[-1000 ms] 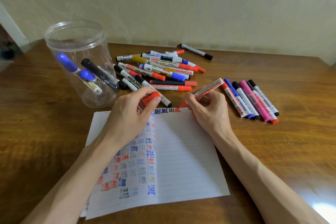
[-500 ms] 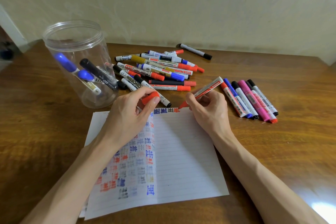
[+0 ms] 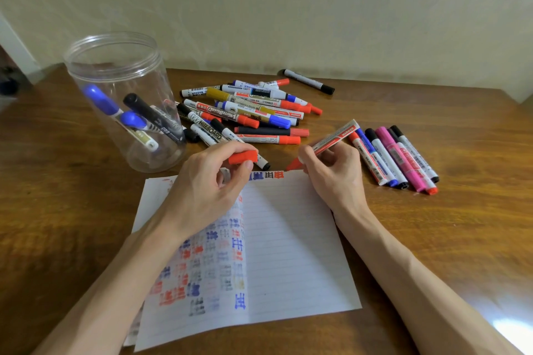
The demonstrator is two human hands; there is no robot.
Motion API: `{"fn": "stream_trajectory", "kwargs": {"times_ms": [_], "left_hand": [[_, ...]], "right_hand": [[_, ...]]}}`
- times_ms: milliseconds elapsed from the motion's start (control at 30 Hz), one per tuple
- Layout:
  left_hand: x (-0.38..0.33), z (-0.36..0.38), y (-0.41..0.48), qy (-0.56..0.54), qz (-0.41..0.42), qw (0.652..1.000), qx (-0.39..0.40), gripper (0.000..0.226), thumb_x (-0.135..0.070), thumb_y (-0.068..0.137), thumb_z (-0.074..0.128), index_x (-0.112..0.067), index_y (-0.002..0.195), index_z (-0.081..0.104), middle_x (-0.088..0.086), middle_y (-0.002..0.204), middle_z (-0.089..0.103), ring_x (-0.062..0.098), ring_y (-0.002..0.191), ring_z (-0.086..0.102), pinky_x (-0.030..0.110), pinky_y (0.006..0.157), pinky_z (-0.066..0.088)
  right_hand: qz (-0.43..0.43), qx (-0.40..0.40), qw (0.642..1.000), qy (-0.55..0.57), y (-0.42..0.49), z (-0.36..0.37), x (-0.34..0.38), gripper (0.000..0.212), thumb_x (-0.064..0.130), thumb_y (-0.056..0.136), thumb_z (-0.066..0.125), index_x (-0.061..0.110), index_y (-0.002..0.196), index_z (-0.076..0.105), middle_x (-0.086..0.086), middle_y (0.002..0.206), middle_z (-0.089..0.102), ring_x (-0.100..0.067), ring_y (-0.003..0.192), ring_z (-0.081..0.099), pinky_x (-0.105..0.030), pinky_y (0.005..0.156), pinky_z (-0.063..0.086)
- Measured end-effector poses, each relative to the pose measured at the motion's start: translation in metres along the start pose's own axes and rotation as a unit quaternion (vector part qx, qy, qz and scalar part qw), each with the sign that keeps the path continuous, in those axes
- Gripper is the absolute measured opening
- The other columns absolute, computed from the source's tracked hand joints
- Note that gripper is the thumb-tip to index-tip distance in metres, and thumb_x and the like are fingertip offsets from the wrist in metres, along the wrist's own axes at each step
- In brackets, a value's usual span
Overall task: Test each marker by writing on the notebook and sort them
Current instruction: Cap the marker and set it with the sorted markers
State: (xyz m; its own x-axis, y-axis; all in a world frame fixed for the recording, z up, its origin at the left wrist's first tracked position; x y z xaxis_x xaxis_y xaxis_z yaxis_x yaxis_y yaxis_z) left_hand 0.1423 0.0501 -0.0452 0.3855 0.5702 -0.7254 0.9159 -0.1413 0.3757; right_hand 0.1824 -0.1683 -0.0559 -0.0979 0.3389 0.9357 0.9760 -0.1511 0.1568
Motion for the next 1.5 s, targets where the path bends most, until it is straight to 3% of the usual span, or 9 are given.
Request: {"fn": "stream_trajectory", "kwargs": {"times_ms": [167,300,433,700,934,1034,1167,1367,1501], "left_hand": [[0.005,0.003,0.002,0.011,0.008,0.999,0.036,0.031,-0.028,0.099,0.064,-0.031,0.13,0.064,-0.027,0.119,0.064,-0.009,0.116,0.058,0.011,0.084,0.053],[0.007,0.001,0.003,0.003,-0.007,1.0,0.021,0.027,-0.031,0.091,0.074,-0.034,0.117,0.067,-0.027,0.107,0.07,-0.009,0.106,0.064,0.007,0.078,0.051],[0.001,0.0,0.002,0.0,-0.001,1.0,0.01,0.029,-0.043,0.085,0.067,-0.033,0.112,0.068,-0.036,0.1,0.063,-0.019,0.103,0.06,0.002,0.077,0.048],[0.004,0.001,0.003,-0.005,-0.002,1.0,0.012,0.029,-0.035,0.089,0.071,-0.025,0.116,0.071,-0.028,0.103,0.069,-0.007,0.103,0.066,0.009,0.077,0.053],[0.001,0.001,0.001,-0.011,0.002,1.0,0.02,0.025,-0.034,0.091,0.071,-0.026,0.115,0.071,-0.024,0.096,0.073,-0.002,0.096,0.068,0.01,0.074,0.052],[0.001,0.001,0.002,-0.018,0.003,1.0,0.017,0.033,-0.042,0.088,0.063,-0.026,0.116,0.071,-0.024,0.1,0.072,-0.002,0.101,0.068,0.01,0.078,0.053],[0.01,-0.001,0.003,-0.018,-0.01,1.0,0.006,0.027,-0.033,0.094,0.065,-0.027,0.12,0.07,-0.022,0.108,0.071,-0.005,0.106,0.066,0.009,0.082,0.053],[0.007,-0.004,0.003,-0.027,-0.005,1.0,-0.002,0.035,-0.039,0.092,0.059,-0.025,0.121,0.072,-0.02,0.103,0.072,-0.004,0.103,0.067,0.01,0.081,0.053],[0.007,-0.005,0.005,0.001,-0.002,1.0,-0.027,0.023,-0.022,0.095,0.067,-0.036,0.113,0.071,-0.024,0.094,0.071,-0.003,0.096,0.068,0.012,0.081,0.055]], "right_hand": [[0.021,0.014,0.996,0.085,0.0,-0.003,0.003,0.008,0.019,0.096,0.072,0.011,0.095,0.075,0.001,0.069,0.073,-0.009,0.059,0.064,-0.022,0.057,0.051],[0.031,0.071,0.987,0.144,0.0,-0.003,0.008,0.008,0.018,0.097,0.073,0.01,0.096,0.072,-0.008,0.077,0.074,-0.018,0.065,0.066,-0.025,0.057,0.05],[0.031,0.115,0.979,0.168,-0.001,-0.002,0.01,0.009,0.018,0.098,0.072,0.014,0.09,0.071,-0.009,0.077,0.072,-0.021,0.067,0.064,-0.026,0.057,0.048],[0.006,0.159,0.97,0.186,-0.004,0.004,0.008,0.008,0.017,0.099,0.07,0.013,0.092,0.07,-0.011,0.08,0.071,-0.021,0.07,0.063,-0.03,0.059,0.046],[-0.027,0.212,0.962,0.171,-0.009,0.01,0.007,0.023,0.022,0.092,0.08,0.004,0.105,0.074,-0.006,0.079,0.074,-0.021,0.068,0.064,-0.029,0.056,0.045],[-0.008,0.235,0.959,0.16,-0.007,0.008,0.006,0.025,0.027,0.089,0.083,0.012,0.109,0.079,-0.007,0.086,0.075,-0.019,0.069,0.061,-0.028,0.059,0.047],[0.054,0.262,0.944,0.192,-0.001,0.001,0.003,0.019,0.021,0.101,0.07,0.012,0.113,0.08,-0.015,0.1,0.079,-0.025,0.078,0.068,-0.034,0.066,0.049],[-0.06,0.282,0.957,0.019,0.004,-0.012,0.007,0.02,0.031,0.095,0.074,0.017,0.107,0.082,-0.003,0.085,0.078,-0.017,0.065,0.064,-0.028,0.058,0.053],[-0.13,0.26,0.954,-0.076,0.003,-0.009,0.005,0.034,0.04,0.093,0.071,0.018,0.117,0.08,0.008,0.079,0.077,-0.008,0.065,0.068,-0.017,0.057,0.05]]}}
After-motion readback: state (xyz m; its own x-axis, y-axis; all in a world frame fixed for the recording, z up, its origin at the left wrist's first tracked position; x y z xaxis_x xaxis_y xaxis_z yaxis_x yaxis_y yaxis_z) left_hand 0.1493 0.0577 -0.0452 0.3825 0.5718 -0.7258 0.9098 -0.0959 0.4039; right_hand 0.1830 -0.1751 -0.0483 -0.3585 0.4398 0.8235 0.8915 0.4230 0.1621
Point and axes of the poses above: each hand's wrist, its own y-axis towards the middle knuckle, its own z-axis out of the palm, x = y × z, the point moved 3 cm from there along y, towards the middle knuckle
